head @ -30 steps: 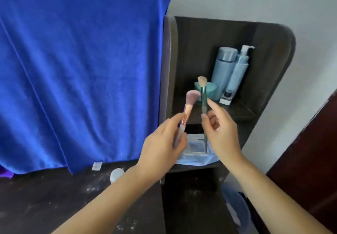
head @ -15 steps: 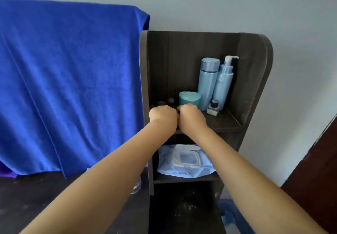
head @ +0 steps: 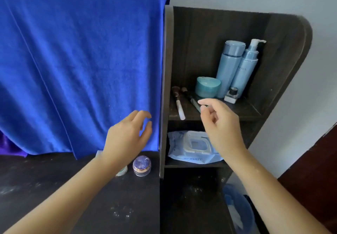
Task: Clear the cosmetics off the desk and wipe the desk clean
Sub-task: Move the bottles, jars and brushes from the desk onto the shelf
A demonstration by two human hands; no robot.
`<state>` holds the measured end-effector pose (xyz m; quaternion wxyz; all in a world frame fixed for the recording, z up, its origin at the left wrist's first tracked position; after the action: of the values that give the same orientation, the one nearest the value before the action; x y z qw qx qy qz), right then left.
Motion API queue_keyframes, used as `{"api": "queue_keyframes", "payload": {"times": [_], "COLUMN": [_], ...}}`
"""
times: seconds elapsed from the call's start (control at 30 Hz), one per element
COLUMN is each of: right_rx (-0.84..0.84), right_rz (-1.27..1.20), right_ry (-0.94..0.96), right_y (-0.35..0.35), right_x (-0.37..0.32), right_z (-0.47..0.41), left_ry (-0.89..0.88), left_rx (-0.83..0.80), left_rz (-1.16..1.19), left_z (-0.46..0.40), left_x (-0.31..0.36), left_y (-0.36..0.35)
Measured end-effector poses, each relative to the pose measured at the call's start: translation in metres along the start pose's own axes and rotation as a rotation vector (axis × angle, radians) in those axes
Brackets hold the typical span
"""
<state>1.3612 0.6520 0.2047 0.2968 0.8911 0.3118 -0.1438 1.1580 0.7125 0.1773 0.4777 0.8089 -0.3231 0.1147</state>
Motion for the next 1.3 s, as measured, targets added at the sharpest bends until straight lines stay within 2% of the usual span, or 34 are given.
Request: {"api": "queue_keyframes", "payload": {"times": [0.07, 0.13, 0.23, 0.27, 0.43, 0.57, 0.77, 0.9, 0.97, 1.07, 1.2, 1.3], "right_rx": [-0.106, -0.349, -0.675, -0.711, -0.637, -0.714, -0.641, -0.521, -0.447, -0.297, -0.113, -0.081], "right_rz": [-0.084, -0.139, -0.135, -0.091, 0.148, 0.208, 0.142, 0.025, -0.013, 0.013, 0.139, 0.254], "right_ry": [0.005, -0.058, -0.283, -0.329, -0.49, -0.488, -0.505, -0.386, -0.338, -0.244, -0.2, -0.251], "right_y": [-0.046, -0.123, -0.233, -0.257, -0.31, -0.332, -0.299, -0.231, -0.179, -0.087, 0.026, 0.074], "right_x": [-0.012, -0.008, 0.026, 0.039, 0.089, 0.109, 0.076, 0.022, -0.002, -0.029, -0.03, -0.001], "right_z": [0.032, 0.08, 0.162, 0.177, 0.185, 0.196, 0.186, 0.15, 0.128, 0.09, 0.045, 0.016], "left_ry": [0.249, 0.457, 0.596, 0.611, 0.624, 0.552, 0.492, 0.4, 0.322, 0.125, -0.133, -0.151], "left_rx": [-0.12, -0.236, -0.43, -0.482, -0.665, -0.718, -0.666, -0.395, -0.233, -0.084, -0.1, -0.217], "left_rz": [-0.037, -0.084, -0.134, -0.134, -0.083, -0.068, 0.003, 0.157, 0.3, 0.464, 0.606, 0.653], "left_z": [0.008, 0.023, 0.054, 0.061, 0.076, 0.074, 0.07, 0.038, 0.021, 0.012, 0.008, -0.012], "left_x": [-0.078, -0.154, -0.228, -0.242, -0.269, -0.275, -0.258, -0.207, -0.161, -0.072, 0.037, 0.097], "left_y": [-0.023, -0.053, -0.103, -0.119, -0.181, -0.205, -0.178, -0.103, -0.057, 0.003, 0.025, -0.002]}}
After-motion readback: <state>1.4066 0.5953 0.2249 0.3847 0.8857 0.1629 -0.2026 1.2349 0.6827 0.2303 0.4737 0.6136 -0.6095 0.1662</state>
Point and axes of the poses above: each hand's wrist, its own z-axis away from the middle knuckle, its own y-axis out of the back of the hand, x = y × z, the point moved 10 cm from there along -z, towards the middle knuckle, and after that the axes turned 15 degrees about y, right-handed, at the moved point
